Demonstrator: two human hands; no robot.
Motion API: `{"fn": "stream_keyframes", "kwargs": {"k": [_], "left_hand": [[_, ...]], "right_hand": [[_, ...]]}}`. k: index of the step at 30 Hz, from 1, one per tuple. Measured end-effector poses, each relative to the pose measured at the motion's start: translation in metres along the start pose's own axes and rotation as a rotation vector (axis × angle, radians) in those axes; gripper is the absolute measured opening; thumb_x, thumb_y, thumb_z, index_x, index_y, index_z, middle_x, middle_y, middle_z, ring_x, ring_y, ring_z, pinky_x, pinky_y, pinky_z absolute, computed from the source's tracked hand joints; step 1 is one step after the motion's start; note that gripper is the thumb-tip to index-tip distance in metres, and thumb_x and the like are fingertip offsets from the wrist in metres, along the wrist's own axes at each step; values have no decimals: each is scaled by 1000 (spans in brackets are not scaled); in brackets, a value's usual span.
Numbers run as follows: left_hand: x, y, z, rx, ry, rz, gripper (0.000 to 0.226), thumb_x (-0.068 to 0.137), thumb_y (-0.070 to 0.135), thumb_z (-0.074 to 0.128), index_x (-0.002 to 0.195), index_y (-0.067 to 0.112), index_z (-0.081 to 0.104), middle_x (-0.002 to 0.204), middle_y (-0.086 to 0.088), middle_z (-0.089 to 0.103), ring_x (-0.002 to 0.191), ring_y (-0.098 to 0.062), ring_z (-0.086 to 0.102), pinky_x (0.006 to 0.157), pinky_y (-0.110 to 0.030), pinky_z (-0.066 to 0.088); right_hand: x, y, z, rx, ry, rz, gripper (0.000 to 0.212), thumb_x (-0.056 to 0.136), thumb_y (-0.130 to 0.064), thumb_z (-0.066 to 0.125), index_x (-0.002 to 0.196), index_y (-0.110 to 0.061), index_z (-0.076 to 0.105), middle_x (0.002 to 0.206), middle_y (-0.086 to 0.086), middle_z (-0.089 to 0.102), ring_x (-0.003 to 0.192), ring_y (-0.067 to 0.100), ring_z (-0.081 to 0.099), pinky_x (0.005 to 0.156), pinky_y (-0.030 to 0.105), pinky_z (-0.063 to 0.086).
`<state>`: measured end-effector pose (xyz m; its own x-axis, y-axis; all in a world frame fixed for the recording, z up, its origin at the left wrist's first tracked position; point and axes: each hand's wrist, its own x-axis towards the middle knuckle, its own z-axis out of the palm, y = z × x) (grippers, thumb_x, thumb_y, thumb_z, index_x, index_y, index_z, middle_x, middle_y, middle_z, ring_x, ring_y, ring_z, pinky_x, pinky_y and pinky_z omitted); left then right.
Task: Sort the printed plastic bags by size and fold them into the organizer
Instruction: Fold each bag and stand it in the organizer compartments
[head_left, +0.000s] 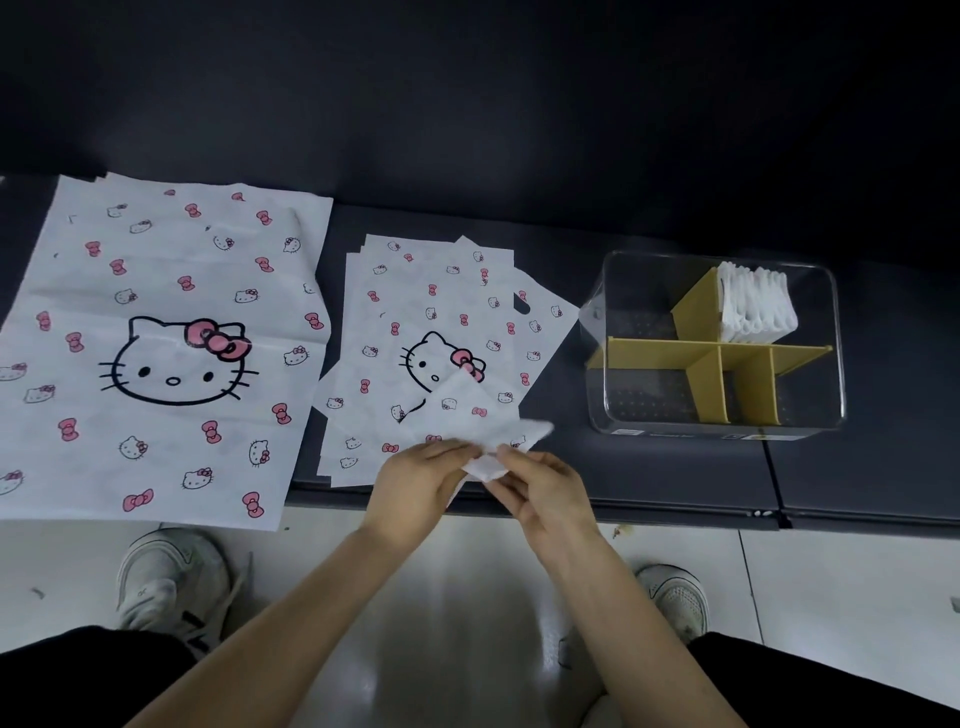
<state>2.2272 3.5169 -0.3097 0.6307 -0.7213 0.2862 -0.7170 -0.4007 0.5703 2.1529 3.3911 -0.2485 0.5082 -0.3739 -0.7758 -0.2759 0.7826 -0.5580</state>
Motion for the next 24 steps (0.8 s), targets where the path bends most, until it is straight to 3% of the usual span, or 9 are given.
{"fn": "stream_keyframes", "kwargs": {"k": [1, 3, 6, 8, 10, 13, 16, 19, 24], "left_hand": [[-1, 0, -1, -50, -8, -39, 32, 86, 22, 47, 97, 9, 75, 95, -1, 74, 85, -13, 66, 75, -11, 46], [-3, 0, -4, -196, -5, -163, 38, 85, 27, 44, 101, 10, 74, 97, 1, 73, 96, -8, 61, 85, 3, 34], [-10, -5, -5, -478, -123, -358, 44, 84, 37, 47, 106, 10, 73, 104, 10, 70, 117, 9, 46, 95, 0, 30], [-12, -9, -8, -581, -183, -468, 29, 84, 35, 56, 83, 15, 77, 77, 19, 67, 112, 11, 50, 85, -3, 36], [-9, -11, -12, -599, -224, -552, 31, 89, 28, 65, 59, 24, 66, 47, 17, 42, 80, -4, 54, 67, -14, 34], [-2, -10, -21, -593, -291, -585, 31, 90, 18, 65, 59, 14, 62, 44, 13, 41, 53, -2, 37, 58, -14, 30], [4, -4, -31, -718, -286, -620, 10, 89, 17, 66, 83, 25, 68, 66, 16, 68, 67, 3, 62, 68, -9, 43], [5, -1, -33, -737, -242, -645, 26, 89, 14, 64, 106, 32, 57, 80, 15, 72, 79, -1, 68, 72, -8, 45], [6, 15, -26, -687, -5, -705, 13, 94, 16, 57, 93, 29, 60, 58, 19, 64, 59, 4, 57, 61, -6, 39]], "right_hand": [[-1, -4, -4, -52, -45, -17, 5, 87, -1, 63, 86, -3, 58, 83, 13, 71, 77, 23, 70, 68, 28, 59], [2, -12, -18, -170, -101, -80, 18, 85, -2, 64, 102, -4, 59, 97, 15, 71, 87, 24, 70, 73, 30, 57], [7, -20, -43, -511, -134, -278, 65, 74, 17, 62, 125, -22, 50, 120, -3, 60, 107, 10, 57, 79, 20, 49], [10, -20, -49, -874, -211, -430, 82, 70, 16, 65, 131, -34, 44, 124, -18, 50, 114, 0, 46, 84, 12, 42], [18, -15, -48, -1066, -265, -577, 66, 72, 4, 72, 121, -37, 54, 116, -25, 53, 112, 0, 46, 88, 10, 38], [23, -14, -34, -1010, -198, -618, 18, 81, -12, 72, 93, -25, 71, 92, -14, 66, 94, 5, 58, 81, 16, 44], [27, -16, -20, -784, -218, -509, 8, 86, -10, 68, 87, -16, 72, 86, -1, 74, 80, 10, 67, 75, 23, 53], [34, -13, -12, -735, -215, -445, 10, 87, -8, 66, 93, -14, 72, 91, 1, 75, 88, 17, 70, 79, 29, 56], [50, -8, -10, -846, -94, -430, 8, 86, -15, 68, 91, -12, 73, 89, 1, 74, 89, 21, 69, 82, 38, 55]]}}
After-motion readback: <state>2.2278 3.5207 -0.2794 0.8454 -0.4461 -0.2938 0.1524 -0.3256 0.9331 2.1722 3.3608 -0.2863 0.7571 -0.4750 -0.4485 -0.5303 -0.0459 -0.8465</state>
